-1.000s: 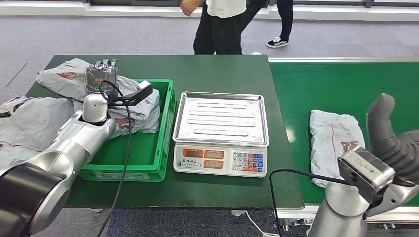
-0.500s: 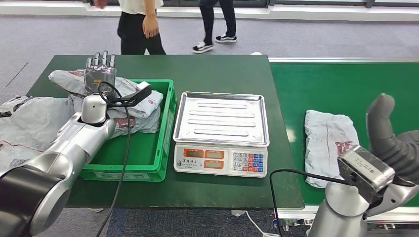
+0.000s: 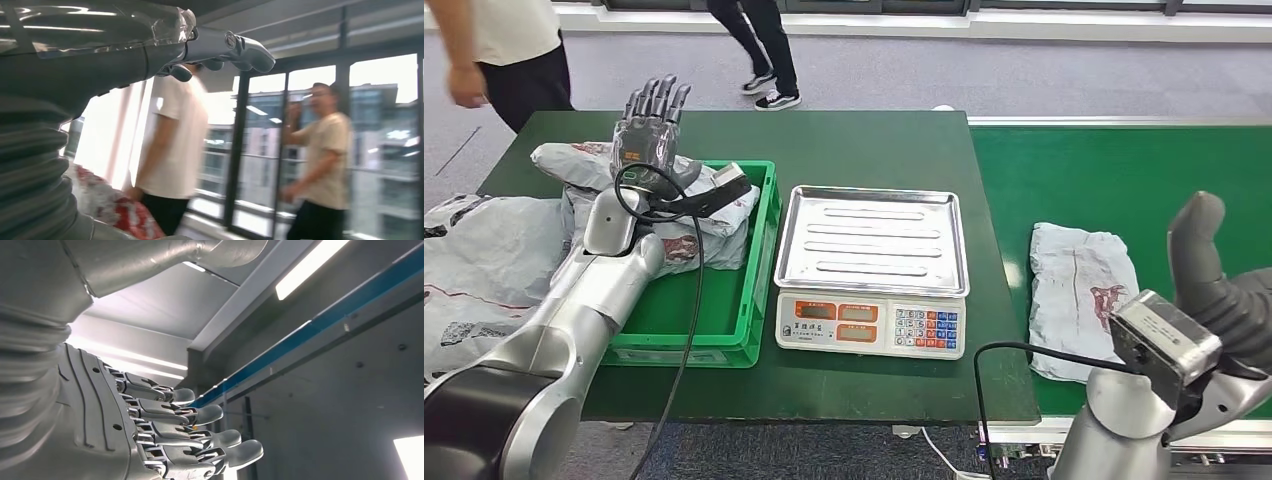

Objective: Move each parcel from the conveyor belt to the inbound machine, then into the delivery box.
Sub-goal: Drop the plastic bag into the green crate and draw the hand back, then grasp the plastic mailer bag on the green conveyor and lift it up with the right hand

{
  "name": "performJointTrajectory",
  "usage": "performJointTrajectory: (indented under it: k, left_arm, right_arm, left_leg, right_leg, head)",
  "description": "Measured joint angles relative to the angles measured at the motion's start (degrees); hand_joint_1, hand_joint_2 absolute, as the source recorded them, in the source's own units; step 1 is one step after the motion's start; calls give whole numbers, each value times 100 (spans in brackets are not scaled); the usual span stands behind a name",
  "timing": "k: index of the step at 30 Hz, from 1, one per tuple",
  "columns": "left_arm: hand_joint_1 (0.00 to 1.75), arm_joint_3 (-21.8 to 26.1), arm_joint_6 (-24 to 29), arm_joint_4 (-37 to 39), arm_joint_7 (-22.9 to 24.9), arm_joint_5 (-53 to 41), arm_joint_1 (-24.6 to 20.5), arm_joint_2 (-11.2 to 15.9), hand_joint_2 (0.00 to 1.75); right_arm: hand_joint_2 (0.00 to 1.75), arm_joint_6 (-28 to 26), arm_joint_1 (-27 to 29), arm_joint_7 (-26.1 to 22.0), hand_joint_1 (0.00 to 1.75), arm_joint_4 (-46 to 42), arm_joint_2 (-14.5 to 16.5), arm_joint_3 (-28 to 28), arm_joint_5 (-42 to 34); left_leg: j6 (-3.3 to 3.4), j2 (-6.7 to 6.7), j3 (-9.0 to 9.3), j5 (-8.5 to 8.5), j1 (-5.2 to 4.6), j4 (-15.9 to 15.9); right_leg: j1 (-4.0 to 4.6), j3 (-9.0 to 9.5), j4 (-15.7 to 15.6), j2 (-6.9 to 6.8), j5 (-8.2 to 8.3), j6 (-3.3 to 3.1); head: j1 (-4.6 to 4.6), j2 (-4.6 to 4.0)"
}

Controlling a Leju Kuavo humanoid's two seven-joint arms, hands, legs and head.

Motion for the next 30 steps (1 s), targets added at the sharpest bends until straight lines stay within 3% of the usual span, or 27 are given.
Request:
performJointTrajectory:
  k: [10, 19, 24, 30]
  left_arm:
    - [0, 876, -733, -2337, -1527, 950, 1168, -539, 175]
    - [0, 984, -1002, -4245, -2762, 2466, 2477, -1049, 175]
    - [0, 849, -1149, -5258, -2983, 3822, 3113, -1201, 175]
    - [0, 299, -1138, -6484, -3014, 5105, 3839, -1073, 175]
  right_arm:
    - [175, 0, -32, 102, 0, 346, -3, -142, 293]
    - [175, 13, -202, 580, 0, 1302, -1, -353, 1126]
    - [175, 29, -457, 653, 0, 2035, -23, -651, 1451]
    - [175, 31, -836, 793, 0, 2878, -24, -1312, 2384]
  left_leg:
    - [-2, 2, 0, -2, 0, -1]
    - [0, -1, -1, -5, -1, -1]
    - [0, 1, -1, -6, 0, -1]
    - [0, 0, -1, -6, 1, -1]
  right_leg:
    - [1, 0, 0, 2, -1, -2]
    - [0, 3, -1, 0, -5, 0]
    - [1, 1, -2, 0, -5, 0]
    - [2, 0, -2, -1, -6, 0]
  head:
    - [-1, 0]
    - [0, 0]
    - [0, 0]
    - [0, 0]
